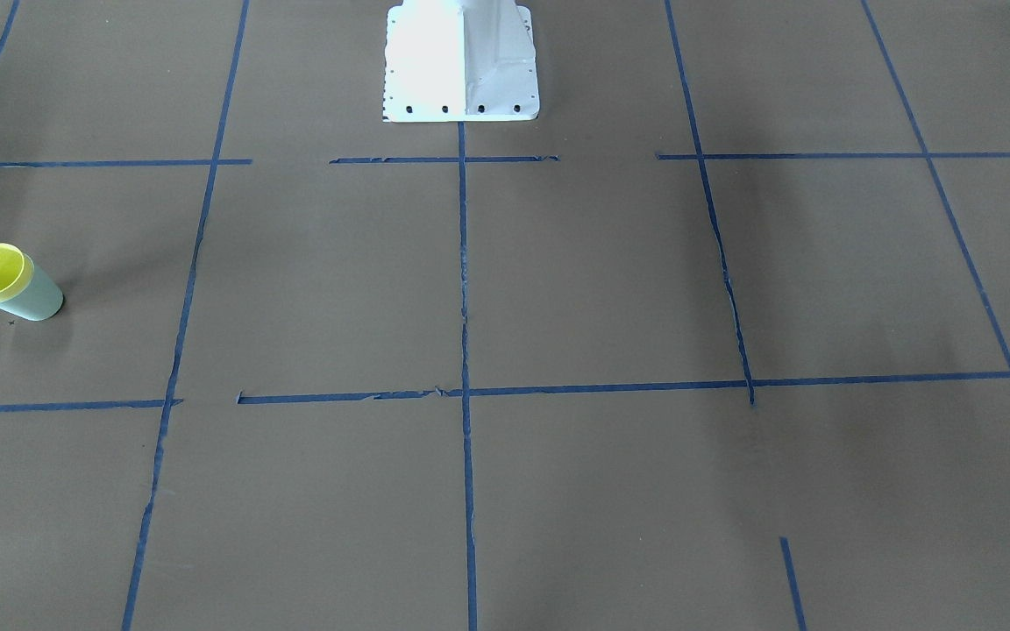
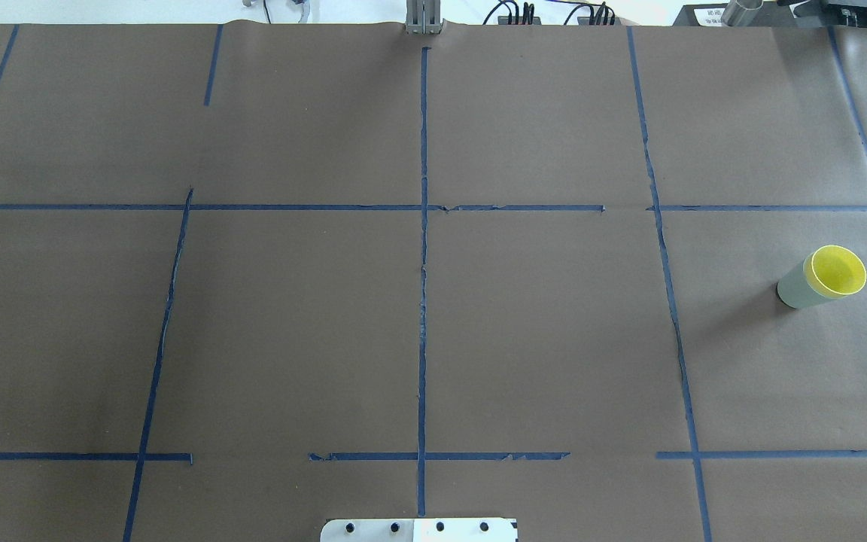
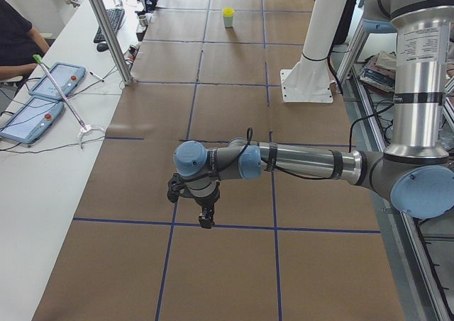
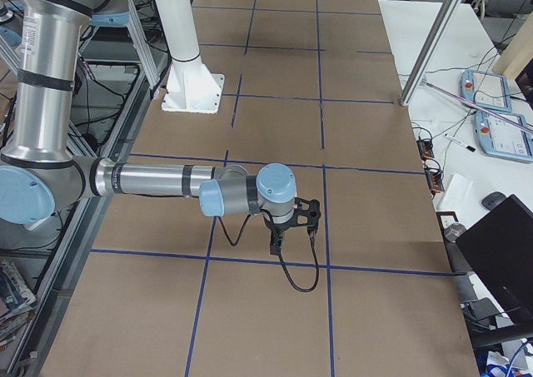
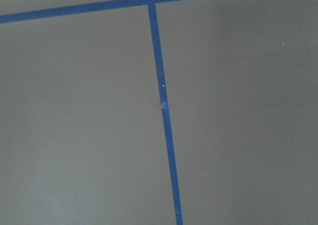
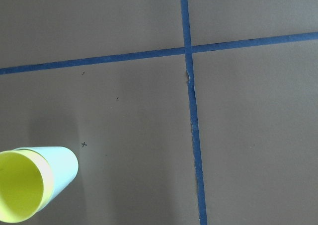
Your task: Transfer and stack yellow cup on green cup
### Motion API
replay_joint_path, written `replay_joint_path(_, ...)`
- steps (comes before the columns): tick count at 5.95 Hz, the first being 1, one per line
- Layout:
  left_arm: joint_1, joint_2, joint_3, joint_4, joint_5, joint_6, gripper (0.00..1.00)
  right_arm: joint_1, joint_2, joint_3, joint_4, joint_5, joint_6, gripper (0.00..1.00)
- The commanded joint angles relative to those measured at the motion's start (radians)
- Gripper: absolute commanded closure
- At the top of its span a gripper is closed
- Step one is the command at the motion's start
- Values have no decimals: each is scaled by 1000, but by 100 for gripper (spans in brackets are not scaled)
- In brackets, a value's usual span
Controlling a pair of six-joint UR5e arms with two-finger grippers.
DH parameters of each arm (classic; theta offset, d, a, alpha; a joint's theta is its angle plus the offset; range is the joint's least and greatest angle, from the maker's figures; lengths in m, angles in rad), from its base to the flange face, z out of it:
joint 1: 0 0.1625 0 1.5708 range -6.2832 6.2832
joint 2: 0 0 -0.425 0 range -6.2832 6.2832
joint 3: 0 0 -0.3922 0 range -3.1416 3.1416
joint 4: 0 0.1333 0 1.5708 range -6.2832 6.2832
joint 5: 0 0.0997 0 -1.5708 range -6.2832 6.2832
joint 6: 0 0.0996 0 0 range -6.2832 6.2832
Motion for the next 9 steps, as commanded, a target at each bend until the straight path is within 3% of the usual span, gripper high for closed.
replay_joint_path(1,-22,-9,-8,-4,48,-58,0,0,-2,1,6,1,3,0)
replay_joint_path(9,-18,7,-123,8,39,-61,0,0,-19,11,12,-39,-3,0)
